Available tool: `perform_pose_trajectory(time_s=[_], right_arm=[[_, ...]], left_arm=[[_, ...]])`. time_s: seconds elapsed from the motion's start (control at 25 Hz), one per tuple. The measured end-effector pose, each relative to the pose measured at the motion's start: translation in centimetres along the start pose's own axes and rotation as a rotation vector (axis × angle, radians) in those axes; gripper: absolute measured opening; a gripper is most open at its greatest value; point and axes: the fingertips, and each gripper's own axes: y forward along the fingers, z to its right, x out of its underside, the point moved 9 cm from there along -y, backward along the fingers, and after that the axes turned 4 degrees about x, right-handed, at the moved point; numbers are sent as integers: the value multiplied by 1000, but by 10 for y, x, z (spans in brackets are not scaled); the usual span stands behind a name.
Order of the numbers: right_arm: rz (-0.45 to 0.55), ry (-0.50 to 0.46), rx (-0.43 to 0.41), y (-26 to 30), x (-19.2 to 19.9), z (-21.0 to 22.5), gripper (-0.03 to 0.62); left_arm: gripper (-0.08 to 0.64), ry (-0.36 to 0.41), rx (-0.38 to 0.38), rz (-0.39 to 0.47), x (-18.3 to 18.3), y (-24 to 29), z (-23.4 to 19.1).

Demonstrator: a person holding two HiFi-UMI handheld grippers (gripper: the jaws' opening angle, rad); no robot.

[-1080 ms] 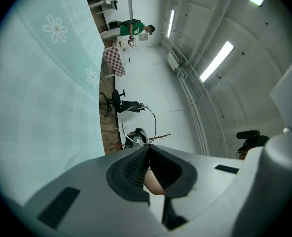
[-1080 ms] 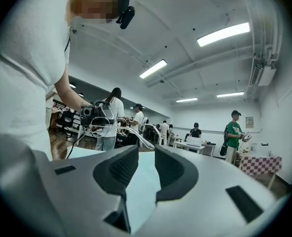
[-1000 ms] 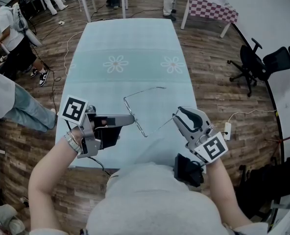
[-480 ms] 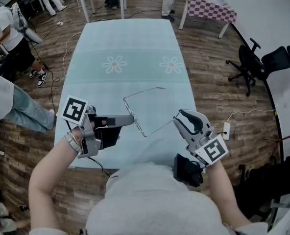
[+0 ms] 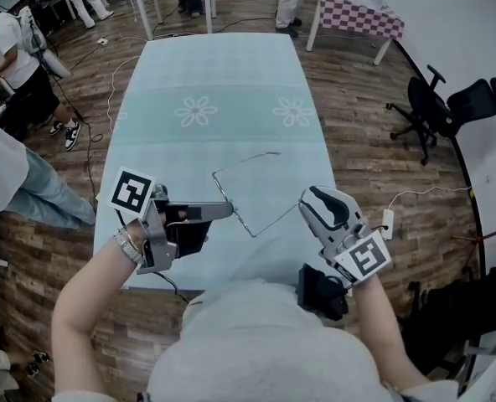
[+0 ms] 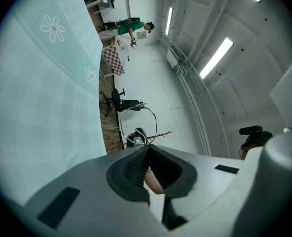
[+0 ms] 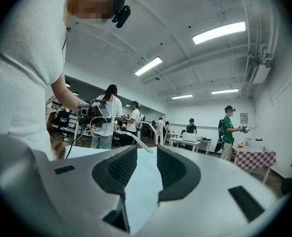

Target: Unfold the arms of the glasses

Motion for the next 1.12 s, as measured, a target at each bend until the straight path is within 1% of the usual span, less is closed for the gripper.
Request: perform_pose_trajectory(time_s=[0.4, 0.72, 0.88, 1.0, 1.12], right_arm=[[-2, 20, 15, 2, -3, 0, 117], [-6, 49, 24, 7, -5, -5, 117], [-19, 24, 66, 13, -8, -9, 108], [-41, 23, 107, 17, -8, -12, 92], [-44, 52, 142, 22, -8, -15, 45]], left_arm=[[9, 41, -12, 72, 0, -2, -6], [9, 58, 0, 167, -2, -5, -17], [9, 106, -27, 205, -3, -4, -24], [9, 125, -27, 242, -3, 0, -28], [9, 136, -33, 271, -1, 4, -33]])
